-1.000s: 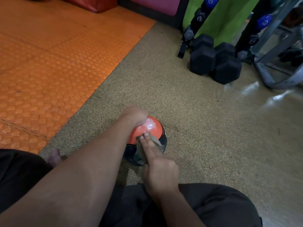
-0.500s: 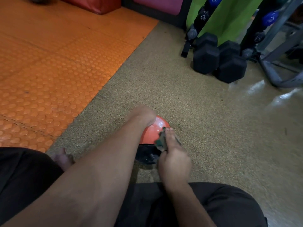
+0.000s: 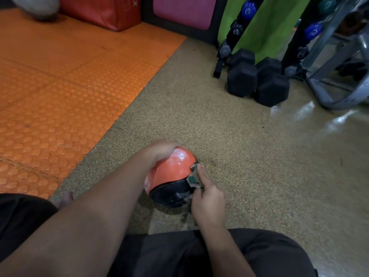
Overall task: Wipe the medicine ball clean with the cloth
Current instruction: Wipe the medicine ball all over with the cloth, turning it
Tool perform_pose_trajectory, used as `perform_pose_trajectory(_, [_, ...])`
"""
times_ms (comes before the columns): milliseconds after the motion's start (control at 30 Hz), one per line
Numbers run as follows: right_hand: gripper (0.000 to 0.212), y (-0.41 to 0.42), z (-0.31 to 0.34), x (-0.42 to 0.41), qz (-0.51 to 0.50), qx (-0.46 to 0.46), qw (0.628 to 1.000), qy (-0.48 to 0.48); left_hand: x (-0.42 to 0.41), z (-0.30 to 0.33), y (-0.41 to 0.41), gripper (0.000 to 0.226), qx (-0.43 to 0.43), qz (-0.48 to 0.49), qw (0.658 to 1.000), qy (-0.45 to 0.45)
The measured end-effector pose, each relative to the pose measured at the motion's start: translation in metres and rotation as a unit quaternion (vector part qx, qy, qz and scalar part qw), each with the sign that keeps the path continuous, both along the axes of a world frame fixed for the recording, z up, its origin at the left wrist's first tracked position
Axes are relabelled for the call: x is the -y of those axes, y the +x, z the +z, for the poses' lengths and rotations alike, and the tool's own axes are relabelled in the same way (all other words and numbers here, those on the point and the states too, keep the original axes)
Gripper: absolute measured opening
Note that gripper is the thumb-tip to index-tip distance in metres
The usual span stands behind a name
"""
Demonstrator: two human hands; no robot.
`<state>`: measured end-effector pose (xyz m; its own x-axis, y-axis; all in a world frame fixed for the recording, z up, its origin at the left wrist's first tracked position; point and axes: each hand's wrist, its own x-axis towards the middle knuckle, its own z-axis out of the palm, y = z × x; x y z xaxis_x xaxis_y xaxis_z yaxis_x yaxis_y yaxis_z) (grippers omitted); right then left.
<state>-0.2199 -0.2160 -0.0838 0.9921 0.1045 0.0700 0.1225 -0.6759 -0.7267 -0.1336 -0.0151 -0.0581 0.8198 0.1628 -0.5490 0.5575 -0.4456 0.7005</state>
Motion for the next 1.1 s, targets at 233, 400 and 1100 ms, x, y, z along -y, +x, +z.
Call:
perform_pose_trajectory(233, [0.046, 0.027, 0.004, -0.001, 0.021, -0.102, 0.985, 0.135, -0.03, -0.037, -0.055, 0.077, 0.12, 0.105, 0.974, -0.16])
perform_pose_trajectory(400, [0.051, 0.032, -0.002, -0.007, -0.045, -0.144, 0.951, 0.269, -0.012, -0.032, -0.044, 0.074, 0.117, 0.17, 0.954, -0.217])
perform_pose_trajectory(1100, [0.082, -0.036, 0.009, -0.039, 0.12, 0.167, 0.966, -0.159, -0.022, -0.011, -0.039, 0.035, 0.099, 0.038, 0.994, -0.017])
